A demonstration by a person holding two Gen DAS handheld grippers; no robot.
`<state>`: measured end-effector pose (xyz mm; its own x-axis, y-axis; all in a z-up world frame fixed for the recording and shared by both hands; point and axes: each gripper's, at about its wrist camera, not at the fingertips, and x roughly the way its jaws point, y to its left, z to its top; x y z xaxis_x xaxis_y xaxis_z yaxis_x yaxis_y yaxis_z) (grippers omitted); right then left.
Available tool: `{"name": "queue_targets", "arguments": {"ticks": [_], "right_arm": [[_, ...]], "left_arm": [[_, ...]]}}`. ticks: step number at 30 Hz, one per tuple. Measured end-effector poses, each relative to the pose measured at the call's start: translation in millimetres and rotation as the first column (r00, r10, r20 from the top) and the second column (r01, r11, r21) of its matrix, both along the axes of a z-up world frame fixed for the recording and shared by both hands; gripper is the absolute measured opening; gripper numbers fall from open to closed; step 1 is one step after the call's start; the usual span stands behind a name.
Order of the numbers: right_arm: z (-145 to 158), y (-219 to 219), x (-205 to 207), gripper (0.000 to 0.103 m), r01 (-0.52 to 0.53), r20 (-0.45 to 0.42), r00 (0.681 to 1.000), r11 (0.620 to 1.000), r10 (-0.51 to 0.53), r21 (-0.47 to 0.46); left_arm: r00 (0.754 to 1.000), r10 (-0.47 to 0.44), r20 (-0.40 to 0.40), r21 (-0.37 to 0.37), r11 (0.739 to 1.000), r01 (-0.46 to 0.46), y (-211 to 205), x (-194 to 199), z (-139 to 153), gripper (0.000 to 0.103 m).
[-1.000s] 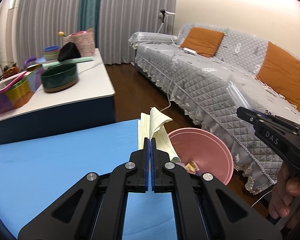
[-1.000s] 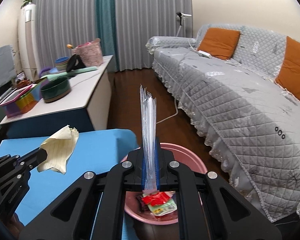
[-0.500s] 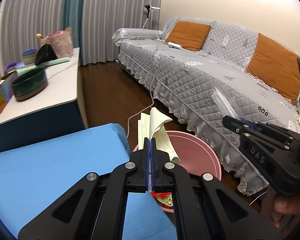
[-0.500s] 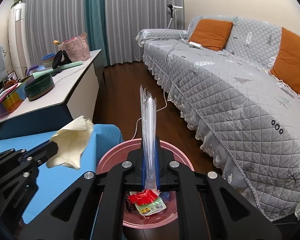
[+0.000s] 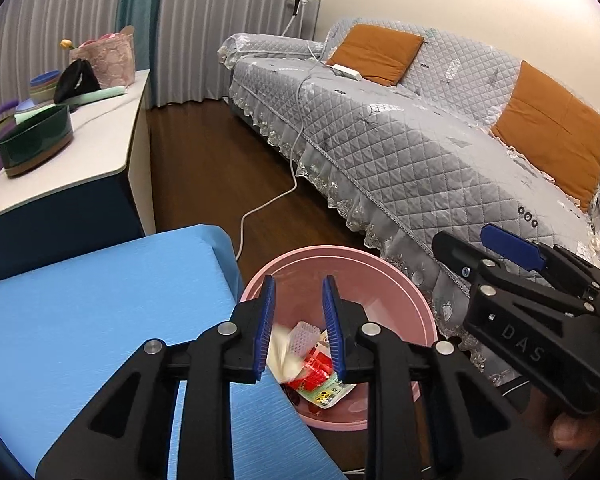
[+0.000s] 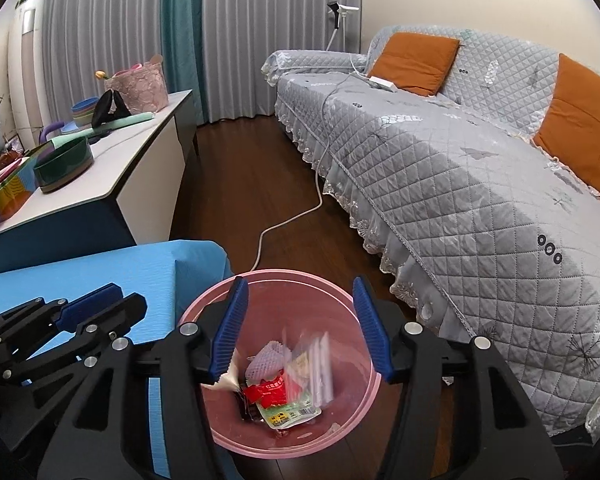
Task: Collect trash
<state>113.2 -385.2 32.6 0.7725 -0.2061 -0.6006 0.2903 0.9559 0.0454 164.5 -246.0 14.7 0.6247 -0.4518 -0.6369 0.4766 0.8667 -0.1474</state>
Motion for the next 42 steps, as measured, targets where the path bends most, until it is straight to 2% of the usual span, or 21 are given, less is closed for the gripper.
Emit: {"name": "queue_targets", "arguments": {"ticks": [6, 9, 17, 22, 25, 27, 32, 38, 42], "right_arm": [[4.3, 2.0, -2.4, 0.056, 0.001, 0.006, 1.000, 1.000, -0.001, -0.009], [8.3, 4.4, -5.8, 0.061, -0.001, 0.012, 1.000, 1.000, 0.001, -0.021], [21.9, 3.9, -20.8, 0.080, 0.020, 0.041, 0.999, 1.000, -0.019, -0.015], [32.8, 11.7, -33.3, 0.087, 0.017, 0.069, 0.997, 1.000, -0.017, -0.001], [42.1, 24.7, -42.2, 0.092, 0.013, 0.089, 0.996, 0.999, -0.010, -0.030], [50.0, 31.5, -52.1, 0.098, 0.009, 0.117, 0.993, 0.999, -0.005, -0.033], [62.3, 51.1, -82.0, 0.098, 0.000, 0.154, 0.988, 1.000, 0.003, -0.018], [60.7, 79.8, -117.0, 0.098, -0.033, 0.160, 0.987, 0.999, 0.033, -0.001], [53.5, 108.0, -143.6, 0.098, -0.074, 0.166, 0.983, 0.997, 0.076, -0.017]], "left_arm": [[1.000, 0.013, 0.005, -0.013, 1.000, -0.013, 12.0, -4.3, 5.1, 0.027], [1.000, 0.023, 0.021, -0.019, 1.000, -0.023, 19.6, -9.6, 10.0, 0.043], [0.997, 0.046, 0.062, -0.042, 0.998, -0.044, 41.3, -27.3, 30.7, 0.062], [0.991, 0.071, 0.115, -0.055, 0.996, -0.065, 62.4, -48.7, 47.7, 0.084], [0.983, 0.099, 0.153, -0.055, 0.994, -0.092, 77.7, -65.8, 56.0, 0.092], [0.973, 0.132, 0.187, -0.044, 0.991, -0.126, 90.0, -79.0, 60.9, 0.093], [0.961, 0.201, 0.190, -0.070, 0.979, -0.191, 128.5, -106.5, 65.5, 0.094], [0.913, 0.322, 0.251, -0.062, 0.946, -0.317, 169.4, -149.8, 65.7, 0.094], [0.909, 0.340, 0.243, -0.044, 0.939, -0.340, 188.8, -176.2, 62.8, 0.094]]}}
